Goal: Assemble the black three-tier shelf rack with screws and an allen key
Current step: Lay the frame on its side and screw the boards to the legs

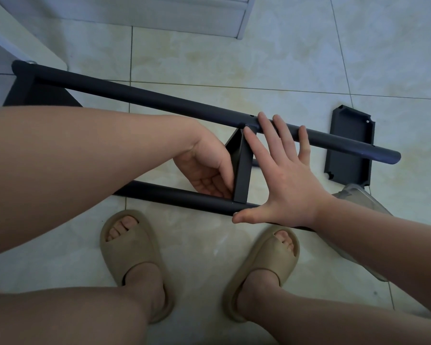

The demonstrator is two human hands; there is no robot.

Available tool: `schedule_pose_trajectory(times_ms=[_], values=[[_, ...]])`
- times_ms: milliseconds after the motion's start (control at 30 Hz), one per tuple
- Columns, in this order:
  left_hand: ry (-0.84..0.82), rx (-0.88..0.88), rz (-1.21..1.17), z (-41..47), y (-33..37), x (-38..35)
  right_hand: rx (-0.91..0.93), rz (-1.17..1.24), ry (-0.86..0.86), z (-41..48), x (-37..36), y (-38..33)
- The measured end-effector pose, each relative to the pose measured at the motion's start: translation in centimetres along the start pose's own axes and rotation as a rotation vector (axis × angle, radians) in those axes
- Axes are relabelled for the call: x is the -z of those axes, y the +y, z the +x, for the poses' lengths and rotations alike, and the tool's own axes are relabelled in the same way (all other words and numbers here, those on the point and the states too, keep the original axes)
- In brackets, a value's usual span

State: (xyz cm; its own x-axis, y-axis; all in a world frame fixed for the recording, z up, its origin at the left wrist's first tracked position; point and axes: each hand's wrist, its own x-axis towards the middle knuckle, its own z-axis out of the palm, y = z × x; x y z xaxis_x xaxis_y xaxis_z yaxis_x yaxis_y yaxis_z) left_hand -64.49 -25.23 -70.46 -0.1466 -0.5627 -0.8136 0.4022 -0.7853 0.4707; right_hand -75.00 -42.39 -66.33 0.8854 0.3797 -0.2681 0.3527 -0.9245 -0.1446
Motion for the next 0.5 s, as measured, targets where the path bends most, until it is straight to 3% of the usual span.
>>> schedule_pose_trajectory(times_ms=[167,500], values=[[0.034,0.026,0.094,0.37,0.0,-0.18,0.0,0.004,-0.001,0.0,0.02,-0.06],[0.03,-0.009,0.015,-0.2,0.16,0.29,0.002,0.002,0.001,0.03,0.0,-0.01]])
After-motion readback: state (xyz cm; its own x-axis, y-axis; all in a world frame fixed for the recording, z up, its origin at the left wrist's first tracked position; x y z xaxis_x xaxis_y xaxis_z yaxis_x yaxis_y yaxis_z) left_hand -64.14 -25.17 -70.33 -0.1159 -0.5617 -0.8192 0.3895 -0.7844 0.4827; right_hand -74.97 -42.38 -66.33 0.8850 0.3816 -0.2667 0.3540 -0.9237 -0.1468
